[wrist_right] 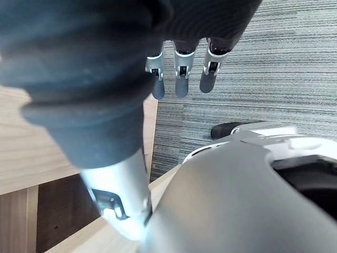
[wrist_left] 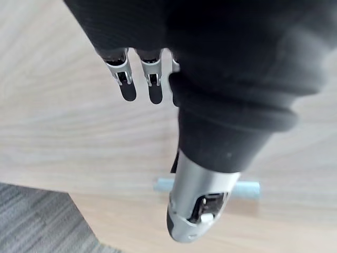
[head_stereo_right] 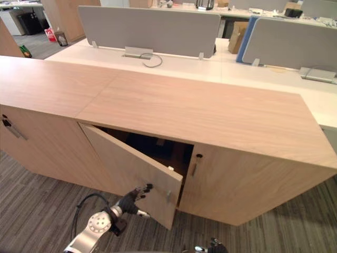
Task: Walk over to the cabinet, pick up the folder, carry it to the office cabinet, place the folder inside the office cabinet, then close the office cabinet door
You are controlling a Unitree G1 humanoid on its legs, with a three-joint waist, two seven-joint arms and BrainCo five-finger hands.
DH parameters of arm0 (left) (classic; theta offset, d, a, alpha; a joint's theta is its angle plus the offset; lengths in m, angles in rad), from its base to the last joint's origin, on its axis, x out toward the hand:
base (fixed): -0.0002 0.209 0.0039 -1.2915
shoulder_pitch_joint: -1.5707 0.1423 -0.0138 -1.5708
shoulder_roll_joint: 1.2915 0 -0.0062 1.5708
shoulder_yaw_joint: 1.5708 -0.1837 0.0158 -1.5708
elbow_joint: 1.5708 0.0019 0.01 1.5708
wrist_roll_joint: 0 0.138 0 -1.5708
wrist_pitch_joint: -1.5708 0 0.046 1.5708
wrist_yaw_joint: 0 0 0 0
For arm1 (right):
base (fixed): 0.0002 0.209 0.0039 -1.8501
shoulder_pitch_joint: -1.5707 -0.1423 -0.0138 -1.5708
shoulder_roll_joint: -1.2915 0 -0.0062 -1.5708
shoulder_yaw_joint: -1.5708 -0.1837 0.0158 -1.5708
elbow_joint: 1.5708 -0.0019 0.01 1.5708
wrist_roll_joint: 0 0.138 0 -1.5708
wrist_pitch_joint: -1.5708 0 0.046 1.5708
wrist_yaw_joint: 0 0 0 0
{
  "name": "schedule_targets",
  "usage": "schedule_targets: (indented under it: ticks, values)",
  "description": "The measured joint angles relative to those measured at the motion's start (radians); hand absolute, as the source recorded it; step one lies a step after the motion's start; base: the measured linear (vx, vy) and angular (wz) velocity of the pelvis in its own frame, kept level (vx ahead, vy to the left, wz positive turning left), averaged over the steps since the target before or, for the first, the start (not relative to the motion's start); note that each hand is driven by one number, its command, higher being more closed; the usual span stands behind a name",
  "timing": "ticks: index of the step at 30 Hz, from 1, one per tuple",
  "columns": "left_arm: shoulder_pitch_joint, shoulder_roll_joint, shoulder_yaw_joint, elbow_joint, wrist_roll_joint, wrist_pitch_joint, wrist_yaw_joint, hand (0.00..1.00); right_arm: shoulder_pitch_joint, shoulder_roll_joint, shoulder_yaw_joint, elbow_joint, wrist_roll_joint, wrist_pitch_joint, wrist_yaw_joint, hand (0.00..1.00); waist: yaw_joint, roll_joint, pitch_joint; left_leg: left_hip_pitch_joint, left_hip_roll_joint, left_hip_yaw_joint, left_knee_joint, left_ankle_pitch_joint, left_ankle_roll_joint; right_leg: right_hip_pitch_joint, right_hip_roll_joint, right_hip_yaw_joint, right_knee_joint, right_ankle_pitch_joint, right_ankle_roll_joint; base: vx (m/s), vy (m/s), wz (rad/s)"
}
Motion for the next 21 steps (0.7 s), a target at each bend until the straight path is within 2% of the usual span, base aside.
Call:
schedule_targets:
  ticks: [3,5,6,12,16,21]
  values:
    - [-0.013,-0.014,0.043,0.024,0.019,0.011,0.032,0.00,0.000,-0.005,-0.001,0.000,0.010,0.002,-0.002,0.00,-0.002,0.010,-0.007,0.000,0.005,0.008,0.001,-0.001,-0.004,0.000,0.004,0.002,-0.010,-0.003,-0.004,-0.01,-0.065,-0.06]
    - [-0.030,-0.015,0.062,0.035,0.038,0.013,0.059,0.00,0.003,-0.003,-0.009,0.000,0.032,0.004,-0.005,0.00,-0.005,0.008,-0.012,0.000,0.011,0.016,0.005,-0.002,-0.009,-0.002,0.011,0.007,-0.016,-0.002,-0.006,0.02,-0.077,-0.14]
    - [-0.047,-0.016,0.077,0.047,0.058,0.014,0.094,0.00,0.006,0.002,-0.024,0.000,0.036,0.004,-0.011,0.00,-0.008,0.007,-0.014,0.002,0.016,0.026,0.005,-0.003,-0.013,-0.002,0.018,0.016,-0.024,0.004,-0.006,0.03,-0.071,-0.17]
    - [-0.097,-0.021,0.141,0.107,0.082,0.028,0.164,0.00,0.021,0.009,-0.028,-0.001,0.068,0.004,-0.038,0.00,-0.026,0.007,-0.021,0.019,0.029,0.081,0.006,-0.009,-0.024,-0.006,0.040,0.048,-0.042,0.022,-0.019,0.04,-0.063,-0.29]
    - [-0.115,-0.070,0.186,0.165,0.011,0.029,0.194,0.00,0.039,0.017,-0.044,-0.001,0.079,0.001,-0.051,0.00,-0.028,0.006,-0.028,0.037,0.035,0.105,0.007,-0.020,-0.034,-0.002,0.049,0.049,-0.042,0.032,-0.028,0.00,-0.050,-0.21]
    - [-0.107,-0.146,0.236,0.218,-0.106,0.028,0.277,0.00,0.062,0.033,-0.098,0.000,0.100,-0.003,-0.070,0.00,-0.029,0.005,-0.028,0.037,0.030,0.104,0.008,-0.024,-0.033,-0.005,0.043,0.046,-0.037,0.034,-0.027,-0.05,-0.042,-0.02]
